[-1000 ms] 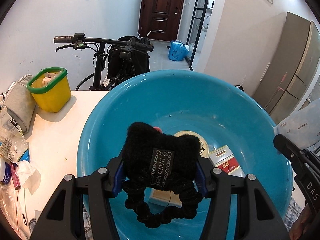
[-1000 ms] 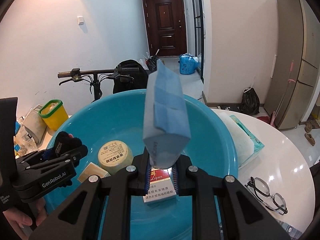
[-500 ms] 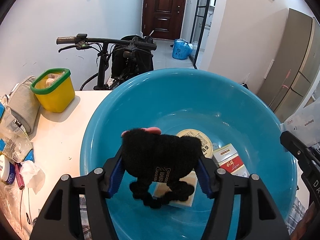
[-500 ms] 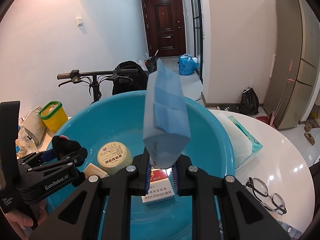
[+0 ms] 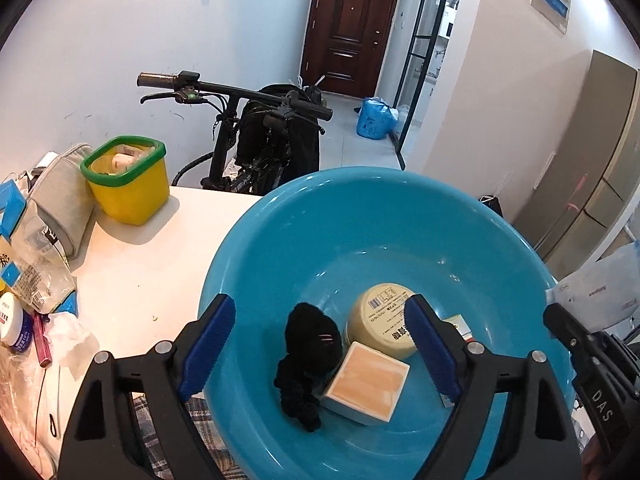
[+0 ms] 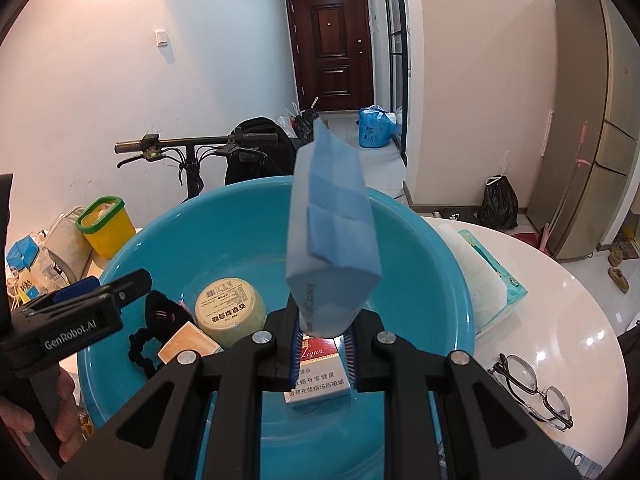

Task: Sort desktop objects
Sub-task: 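Lower the left tool into the basin and open it to drop the hair tie, then lower the blue wipe pack into the basin and open the right tool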

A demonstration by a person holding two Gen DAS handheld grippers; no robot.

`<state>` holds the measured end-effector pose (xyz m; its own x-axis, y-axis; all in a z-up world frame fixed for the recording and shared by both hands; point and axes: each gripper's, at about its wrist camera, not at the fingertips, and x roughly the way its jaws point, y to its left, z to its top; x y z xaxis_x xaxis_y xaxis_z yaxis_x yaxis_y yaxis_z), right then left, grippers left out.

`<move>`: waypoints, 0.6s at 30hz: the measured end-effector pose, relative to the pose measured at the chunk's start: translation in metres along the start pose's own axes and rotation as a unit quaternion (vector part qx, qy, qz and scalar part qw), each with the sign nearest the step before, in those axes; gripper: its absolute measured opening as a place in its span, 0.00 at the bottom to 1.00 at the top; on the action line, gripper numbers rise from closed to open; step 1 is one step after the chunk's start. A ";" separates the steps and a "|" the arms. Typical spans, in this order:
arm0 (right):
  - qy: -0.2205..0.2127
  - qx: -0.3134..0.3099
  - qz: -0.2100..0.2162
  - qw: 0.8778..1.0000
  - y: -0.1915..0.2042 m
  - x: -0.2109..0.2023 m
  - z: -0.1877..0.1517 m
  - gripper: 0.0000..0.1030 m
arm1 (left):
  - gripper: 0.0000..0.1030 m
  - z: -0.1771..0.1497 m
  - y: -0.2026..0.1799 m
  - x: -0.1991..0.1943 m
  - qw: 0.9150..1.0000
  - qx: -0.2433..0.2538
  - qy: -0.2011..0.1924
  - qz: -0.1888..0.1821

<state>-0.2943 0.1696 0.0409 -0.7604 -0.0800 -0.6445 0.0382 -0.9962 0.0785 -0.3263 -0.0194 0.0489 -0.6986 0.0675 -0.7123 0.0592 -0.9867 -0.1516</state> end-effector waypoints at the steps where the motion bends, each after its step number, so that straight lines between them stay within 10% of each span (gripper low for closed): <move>1: 0.001 -0.001 0.000 1.000 0.000 0.001 0.000 0.16 | 0.86 0.000 -0.001 0.000 1.000 0.003 0.001 0.000; 18: 0.087 -0.015 0.006 0.996 0.001 0.038 -0.021 0.16 | 0.86 -0.001 -0.003 0.002 1.000 0.008 0.010 -0.003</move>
<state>-0.3100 0.1647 0.0003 -0.6354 -0.0942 -0.7665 0.0679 -0.9955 0.0661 -0.3270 -0.0162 0.0476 -0.6852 0.0767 -0.7243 0.0431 -0.9884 -0.1455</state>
